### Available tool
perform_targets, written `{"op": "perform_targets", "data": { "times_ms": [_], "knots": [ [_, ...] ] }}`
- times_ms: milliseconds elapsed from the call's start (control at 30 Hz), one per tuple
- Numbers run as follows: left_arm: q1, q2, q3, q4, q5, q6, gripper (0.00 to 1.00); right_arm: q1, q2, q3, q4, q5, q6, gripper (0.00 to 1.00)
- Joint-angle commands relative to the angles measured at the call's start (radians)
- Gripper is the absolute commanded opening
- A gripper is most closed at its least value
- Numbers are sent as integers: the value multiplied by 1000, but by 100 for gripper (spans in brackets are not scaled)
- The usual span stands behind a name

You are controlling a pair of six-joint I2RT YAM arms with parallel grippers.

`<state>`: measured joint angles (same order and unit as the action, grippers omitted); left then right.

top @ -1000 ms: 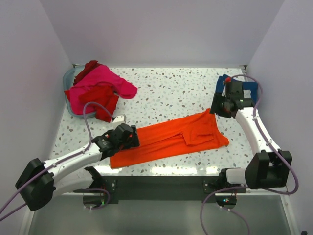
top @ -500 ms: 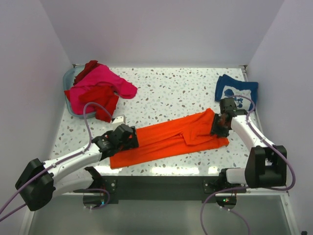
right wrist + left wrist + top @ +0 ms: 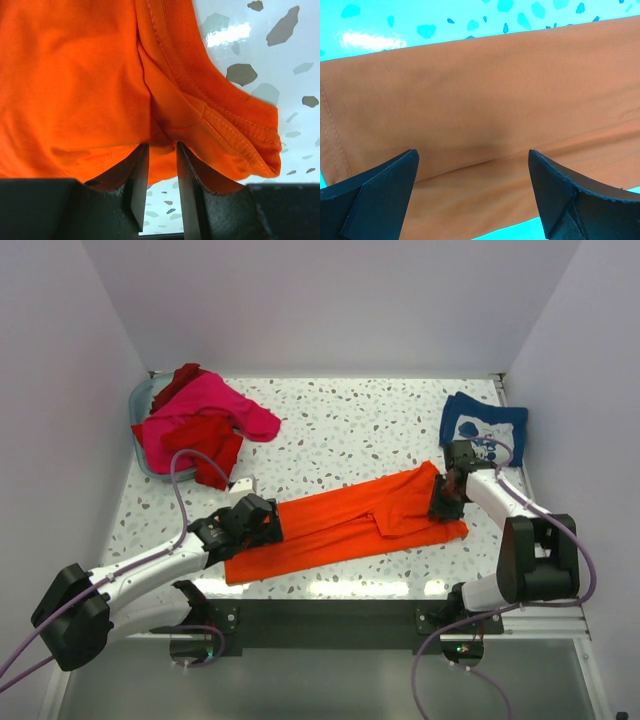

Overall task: Fold and stack the t-shirts
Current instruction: Fold the tshirt

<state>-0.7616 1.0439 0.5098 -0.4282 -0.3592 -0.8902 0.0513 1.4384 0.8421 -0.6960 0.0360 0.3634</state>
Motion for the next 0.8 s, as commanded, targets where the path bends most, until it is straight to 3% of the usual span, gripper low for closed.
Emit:
{"op": "perform_targets", "data": {
  "times_ms": [0,167,400,767],
  "knots": [
    [-1,-10,-4,0,-12,-10,96,-2,28,2,44,18,8,32],
    [-1,-16,-2,-9,-21,-9,96,-2,39,0,59,19,5,31],
    [-2,-2,1,2,-15,-10,97,-1,21,-2,30,21,9,11],
    [-1,27,12,57,9,14,97,-1,-124,15,-102,13,48,6]
  ]
}}
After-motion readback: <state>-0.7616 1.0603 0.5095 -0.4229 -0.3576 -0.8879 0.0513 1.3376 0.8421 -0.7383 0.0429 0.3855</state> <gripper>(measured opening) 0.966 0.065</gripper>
